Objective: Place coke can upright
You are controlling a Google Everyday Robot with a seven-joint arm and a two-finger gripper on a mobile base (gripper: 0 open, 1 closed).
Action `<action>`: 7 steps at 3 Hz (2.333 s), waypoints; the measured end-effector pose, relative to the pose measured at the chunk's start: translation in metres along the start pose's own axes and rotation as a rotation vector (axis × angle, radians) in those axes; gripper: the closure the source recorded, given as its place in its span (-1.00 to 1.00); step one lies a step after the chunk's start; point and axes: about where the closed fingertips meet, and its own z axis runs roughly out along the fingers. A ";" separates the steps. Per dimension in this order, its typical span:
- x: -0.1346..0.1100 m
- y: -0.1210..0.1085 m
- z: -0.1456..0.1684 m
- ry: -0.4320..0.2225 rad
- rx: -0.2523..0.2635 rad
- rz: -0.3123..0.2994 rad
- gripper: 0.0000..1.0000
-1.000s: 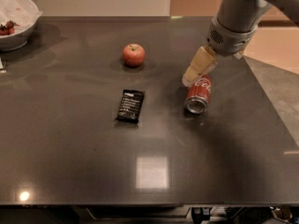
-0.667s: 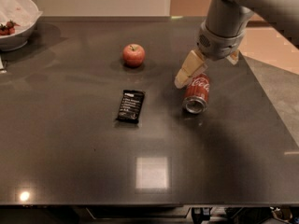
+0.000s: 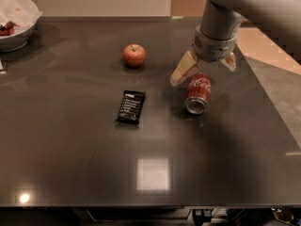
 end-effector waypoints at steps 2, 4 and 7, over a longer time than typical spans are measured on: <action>0.000 -0.002 0.019 0.049 -0.025 0.098 -1.00; 0.009 0.004 0.024 0.093 -0.042 0.123 -0.21; -0.005 0.013 -0.012 -0.036 -0.074 -0.036 1.00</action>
Offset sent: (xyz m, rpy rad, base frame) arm 0.0004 -0.0053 -0.0263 0.0270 0.0998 -0.1455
